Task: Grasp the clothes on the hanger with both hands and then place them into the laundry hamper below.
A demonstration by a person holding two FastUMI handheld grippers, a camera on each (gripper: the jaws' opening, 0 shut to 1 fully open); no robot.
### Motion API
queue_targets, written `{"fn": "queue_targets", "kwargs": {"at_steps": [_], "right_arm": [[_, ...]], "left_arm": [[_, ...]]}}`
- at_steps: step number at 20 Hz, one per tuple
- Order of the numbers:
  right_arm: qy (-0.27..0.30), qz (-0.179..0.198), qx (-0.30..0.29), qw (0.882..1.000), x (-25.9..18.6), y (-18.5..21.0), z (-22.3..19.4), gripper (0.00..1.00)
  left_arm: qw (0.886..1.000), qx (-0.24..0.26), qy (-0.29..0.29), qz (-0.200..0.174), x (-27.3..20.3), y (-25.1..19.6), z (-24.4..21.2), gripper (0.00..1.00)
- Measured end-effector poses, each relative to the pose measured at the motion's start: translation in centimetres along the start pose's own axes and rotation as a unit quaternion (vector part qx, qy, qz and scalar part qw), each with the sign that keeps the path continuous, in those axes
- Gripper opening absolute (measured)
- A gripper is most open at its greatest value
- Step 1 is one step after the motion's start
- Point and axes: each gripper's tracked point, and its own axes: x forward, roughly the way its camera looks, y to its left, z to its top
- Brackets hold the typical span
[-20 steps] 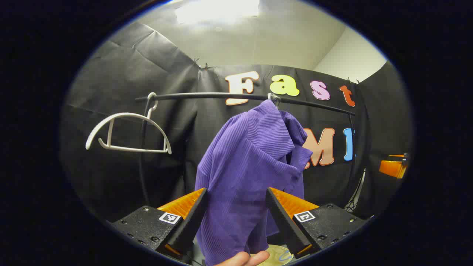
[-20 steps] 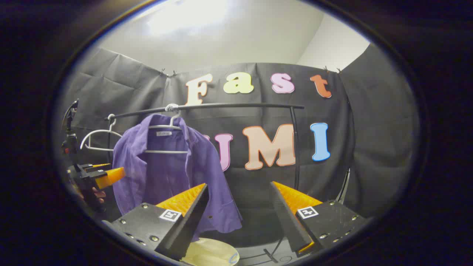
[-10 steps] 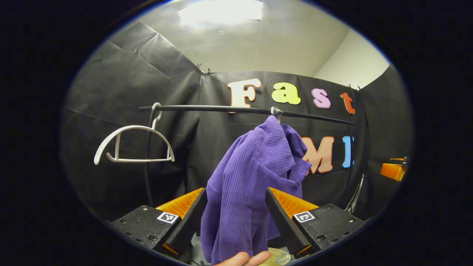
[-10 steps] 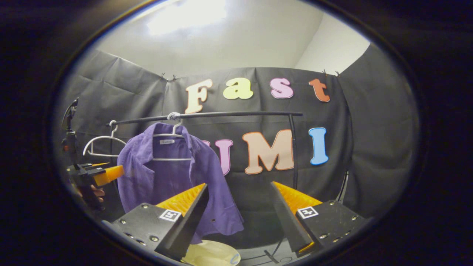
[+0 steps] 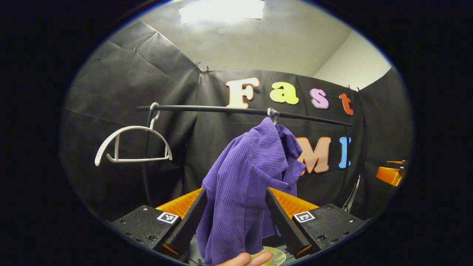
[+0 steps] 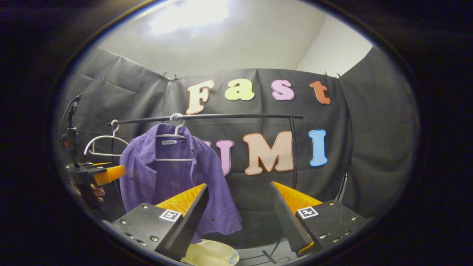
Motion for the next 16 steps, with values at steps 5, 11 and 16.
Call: {"fn": "queue_targets", "kwargs": {"at_steps": [5,11,16], "right_arm": [[0.000,-0.008,-0.009,1.000,-0.2,-0.6,0.2,1.00],[-0.008,0.002,0.020,1.000,1.0,-2.0,0.2,0.98],[-0.031,-0.018,-0.011,0.999,2.2,-2.9,0.1,0.94]], "left_arm": [[1.000,0.002,-0.010,-0.011,-0.4,-1.3,0.4,0.96],[1.000,0.017,-0.006,-0.022,-0.1,-2.6,-0.8,0.96],[1.000,0.016,0.006,-0.022,0.8,-3.6,-2.1,0.96]]}}
